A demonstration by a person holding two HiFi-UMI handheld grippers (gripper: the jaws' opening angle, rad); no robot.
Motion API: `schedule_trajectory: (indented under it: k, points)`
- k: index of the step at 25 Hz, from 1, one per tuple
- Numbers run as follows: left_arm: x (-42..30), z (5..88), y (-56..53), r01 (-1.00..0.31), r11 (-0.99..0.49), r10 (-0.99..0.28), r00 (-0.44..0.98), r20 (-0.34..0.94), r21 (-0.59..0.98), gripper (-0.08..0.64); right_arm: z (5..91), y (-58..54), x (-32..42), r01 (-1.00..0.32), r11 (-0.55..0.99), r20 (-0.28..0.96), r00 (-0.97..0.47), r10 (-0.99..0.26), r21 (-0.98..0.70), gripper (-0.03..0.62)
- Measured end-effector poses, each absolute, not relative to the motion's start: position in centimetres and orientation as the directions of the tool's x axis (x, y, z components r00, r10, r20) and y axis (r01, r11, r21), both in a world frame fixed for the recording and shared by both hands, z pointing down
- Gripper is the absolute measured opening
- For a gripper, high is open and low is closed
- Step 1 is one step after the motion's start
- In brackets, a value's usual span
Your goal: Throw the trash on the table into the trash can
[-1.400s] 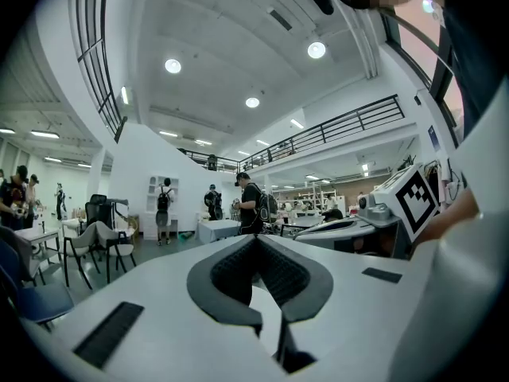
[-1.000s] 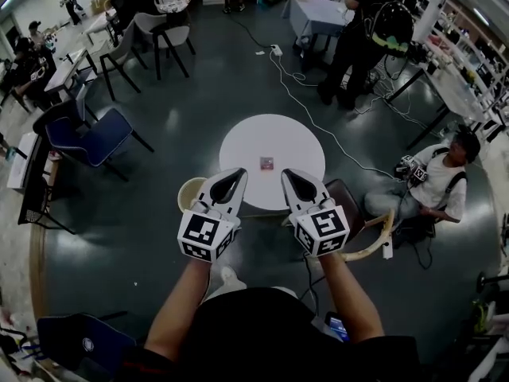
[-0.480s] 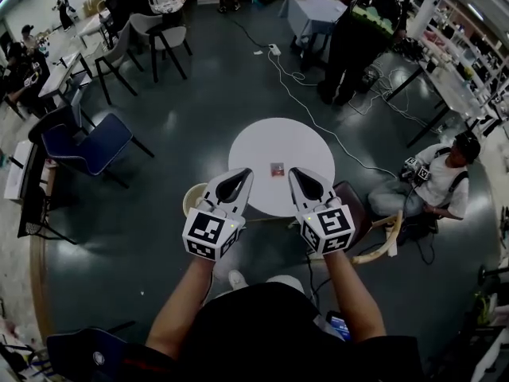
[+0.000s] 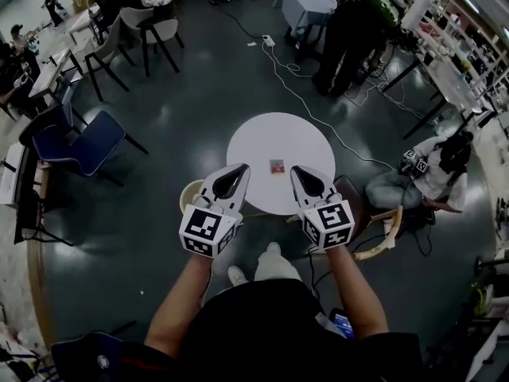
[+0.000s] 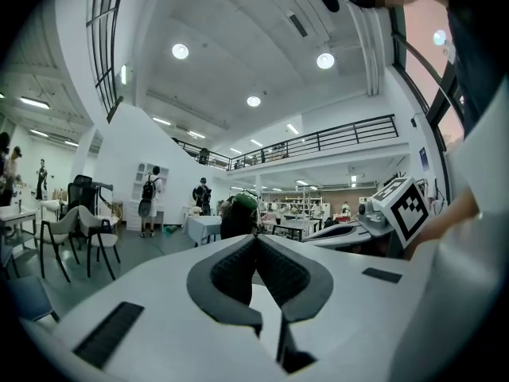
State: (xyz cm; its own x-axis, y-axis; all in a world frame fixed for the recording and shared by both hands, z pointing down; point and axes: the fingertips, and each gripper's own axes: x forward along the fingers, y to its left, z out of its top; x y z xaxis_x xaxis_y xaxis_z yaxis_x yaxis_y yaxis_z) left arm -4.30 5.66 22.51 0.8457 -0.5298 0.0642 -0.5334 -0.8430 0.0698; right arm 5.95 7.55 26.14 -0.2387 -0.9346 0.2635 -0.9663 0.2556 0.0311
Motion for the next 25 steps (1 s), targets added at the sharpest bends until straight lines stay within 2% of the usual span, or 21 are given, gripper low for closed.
schedule_trajectory:
  k: [10, 25]
  points:
    - [-0.7, 24.8, 1.6, -0.556, -0.826, -0.545, 0.830, 0.117, 0.092, 0.014, 29.6, 2.8, 9.2, -0.948, 0.317, 0.338, -0.290, -0.895, 0.026, 0.018]
    - [3.2, 30.6, -5.1, -0.666, -0.730, -0.629, 0.742, 0.232, 0.151, 0.014, 42.5, -4.6, 14.6, -0.874, 0.481, 0.601, -0.351, -0.718, 0.064, 0.018]
